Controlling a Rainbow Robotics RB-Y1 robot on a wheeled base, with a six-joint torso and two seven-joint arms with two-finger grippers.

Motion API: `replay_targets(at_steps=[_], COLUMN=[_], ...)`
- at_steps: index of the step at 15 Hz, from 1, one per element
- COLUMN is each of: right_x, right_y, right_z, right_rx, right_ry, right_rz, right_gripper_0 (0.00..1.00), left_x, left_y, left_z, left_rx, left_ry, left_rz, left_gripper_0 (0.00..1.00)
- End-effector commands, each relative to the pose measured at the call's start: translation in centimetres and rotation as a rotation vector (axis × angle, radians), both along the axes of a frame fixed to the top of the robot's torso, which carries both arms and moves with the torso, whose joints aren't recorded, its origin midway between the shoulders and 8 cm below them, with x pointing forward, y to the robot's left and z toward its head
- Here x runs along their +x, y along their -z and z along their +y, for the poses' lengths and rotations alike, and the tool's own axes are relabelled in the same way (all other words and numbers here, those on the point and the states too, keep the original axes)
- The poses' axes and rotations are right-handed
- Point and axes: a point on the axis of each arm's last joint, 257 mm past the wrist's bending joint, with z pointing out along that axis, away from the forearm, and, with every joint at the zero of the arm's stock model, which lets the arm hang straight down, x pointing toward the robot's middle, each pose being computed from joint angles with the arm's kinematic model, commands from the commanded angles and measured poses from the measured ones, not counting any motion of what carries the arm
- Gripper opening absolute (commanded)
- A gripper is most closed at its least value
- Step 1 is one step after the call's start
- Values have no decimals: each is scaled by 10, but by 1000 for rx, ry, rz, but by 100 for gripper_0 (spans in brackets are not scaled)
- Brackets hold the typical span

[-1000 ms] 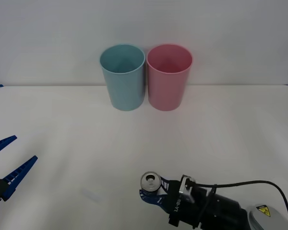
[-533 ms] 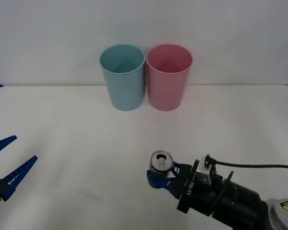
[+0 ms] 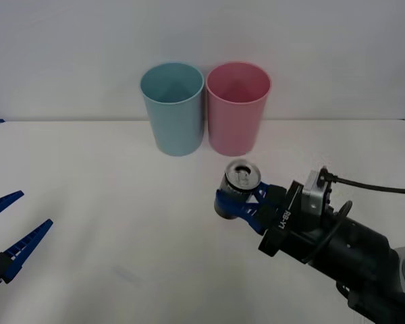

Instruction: Grasp the object on the table and drop it into the matching bin: aluminum can to the light blue bin, PET bottle to the pink bin.

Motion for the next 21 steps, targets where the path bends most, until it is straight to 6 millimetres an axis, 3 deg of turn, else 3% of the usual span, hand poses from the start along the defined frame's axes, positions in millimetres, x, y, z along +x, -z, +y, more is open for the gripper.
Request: replay_targets(at_steps=[1,7,11,21], right_x=[17,56,95,221], right_y=[-19,-53,-66,-93], right_z=[-1,4,20,56], right_rx=[17,8,-20,-27], right_ry=[7,30,20,113], right_rz=[4,-2,-27,6], right_gripper_0=[0,0,0,0], left_x=[0,0,0,0], left_y=[0,0,0,0], left_z=[0,0,0,0], left_rx=[0,0,0,0], left_ry=[0,0,0,0], left_rz=[0,0,0,0], left_gripper_0=[100,100,100,100])
